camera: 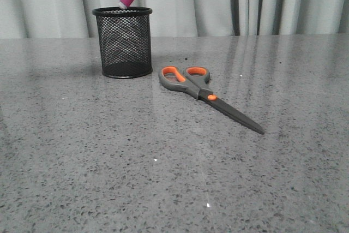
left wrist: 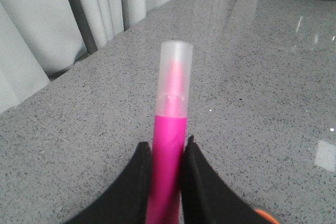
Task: Put pen and scissors into bin
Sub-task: 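Lift the highlighter with the left gripper and drop it into the mesh cup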
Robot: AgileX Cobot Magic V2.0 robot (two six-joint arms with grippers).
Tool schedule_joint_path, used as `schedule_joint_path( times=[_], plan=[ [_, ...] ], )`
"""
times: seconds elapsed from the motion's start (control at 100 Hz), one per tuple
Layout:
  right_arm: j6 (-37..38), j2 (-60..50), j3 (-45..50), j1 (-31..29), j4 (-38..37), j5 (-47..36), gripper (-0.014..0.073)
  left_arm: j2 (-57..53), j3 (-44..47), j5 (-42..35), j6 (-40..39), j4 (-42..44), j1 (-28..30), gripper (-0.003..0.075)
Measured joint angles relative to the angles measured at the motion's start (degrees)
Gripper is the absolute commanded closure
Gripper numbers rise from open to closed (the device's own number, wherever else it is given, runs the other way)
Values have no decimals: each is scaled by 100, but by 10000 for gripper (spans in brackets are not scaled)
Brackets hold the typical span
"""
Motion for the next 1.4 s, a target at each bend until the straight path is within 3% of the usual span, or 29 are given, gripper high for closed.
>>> schedule_joint_path(
  times=[0.32, 0.41, 0.56, 0.66, 0.81, 1.009, 1.209, 1.319, 1.399],
  plan=[
    [0, 0, 0, 0, 0, 29, 182, 109, 0, 126, 0, 249, 48, 722],
    [0, 0, 0, 0, 0, 29, 182, 109, 0, 181, 0, 265, 80, 651],
    [0, 0, 0, 0, 0, 29, 182, 109, 0, 359, -23, 265, 227, 421],
    [0, 0, 0, 0, 0, 34, 182, 109, 0, 554, -47, 180, 403, 356],
    [0, 0, 0, 0, 0, 34, 182, 63, 0, 1108, -137, -55, 812, 430],
    [0, 0, 0, 0, 0, 34, 182, -701, 0, 1543, -155, 24, 1481, 740],
    [0, 0, 0, 0, 189, 17, 182, -1747, -13, 1703, -312, 386, 2220, 740],
    [-84, 0, 0, 0, 665, -59, 182, -2288, -22, 1703, -642, 647, 2563, 740],
    [-538, 0, 0, 0, 1218, -109, 182, -2680, 47, 1546, -853, 804, 2737, 740]
  ],
)
